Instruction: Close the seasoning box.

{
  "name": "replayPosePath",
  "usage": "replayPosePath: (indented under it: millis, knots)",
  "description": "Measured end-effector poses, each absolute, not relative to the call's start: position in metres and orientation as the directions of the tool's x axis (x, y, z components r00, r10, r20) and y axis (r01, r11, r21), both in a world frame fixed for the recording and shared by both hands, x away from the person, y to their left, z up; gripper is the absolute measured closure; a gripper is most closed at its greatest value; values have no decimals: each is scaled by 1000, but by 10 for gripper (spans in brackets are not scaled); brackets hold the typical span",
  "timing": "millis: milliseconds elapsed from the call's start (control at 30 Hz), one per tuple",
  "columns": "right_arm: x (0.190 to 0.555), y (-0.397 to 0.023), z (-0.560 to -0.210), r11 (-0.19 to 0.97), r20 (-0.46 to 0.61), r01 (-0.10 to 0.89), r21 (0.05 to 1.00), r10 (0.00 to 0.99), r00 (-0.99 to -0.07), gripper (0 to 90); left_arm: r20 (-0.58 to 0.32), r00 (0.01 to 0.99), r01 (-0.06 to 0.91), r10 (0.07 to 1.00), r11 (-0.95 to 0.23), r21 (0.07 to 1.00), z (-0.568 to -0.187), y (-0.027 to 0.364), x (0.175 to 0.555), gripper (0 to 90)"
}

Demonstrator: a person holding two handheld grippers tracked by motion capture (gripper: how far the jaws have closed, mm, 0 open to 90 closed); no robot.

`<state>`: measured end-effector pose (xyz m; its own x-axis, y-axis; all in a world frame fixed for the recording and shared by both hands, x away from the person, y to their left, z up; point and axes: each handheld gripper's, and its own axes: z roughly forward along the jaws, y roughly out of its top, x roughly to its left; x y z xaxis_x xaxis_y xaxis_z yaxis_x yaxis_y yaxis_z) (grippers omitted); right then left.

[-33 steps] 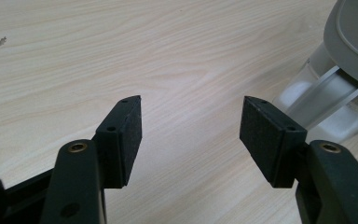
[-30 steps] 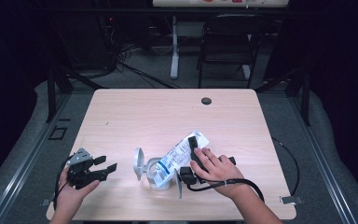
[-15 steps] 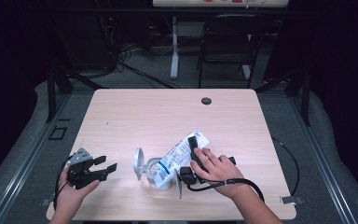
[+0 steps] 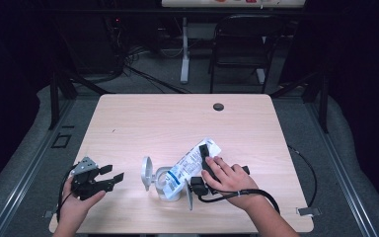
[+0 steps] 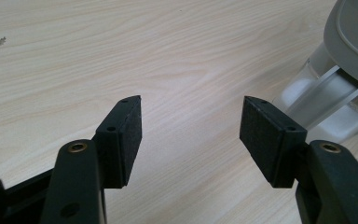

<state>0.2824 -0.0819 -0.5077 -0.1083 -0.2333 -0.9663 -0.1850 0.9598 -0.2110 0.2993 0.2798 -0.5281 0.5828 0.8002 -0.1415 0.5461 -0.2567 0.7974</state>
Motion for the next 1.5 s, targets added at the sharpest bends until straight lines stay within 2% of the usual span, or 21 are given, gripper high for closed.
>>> replayPosePath:
  millis: [1500]
  knots:
    - [282,-81,-505,954,-962,-188,-234,-255,-95,575,-143,580,550,802,-256,795,-528,281,299,393]
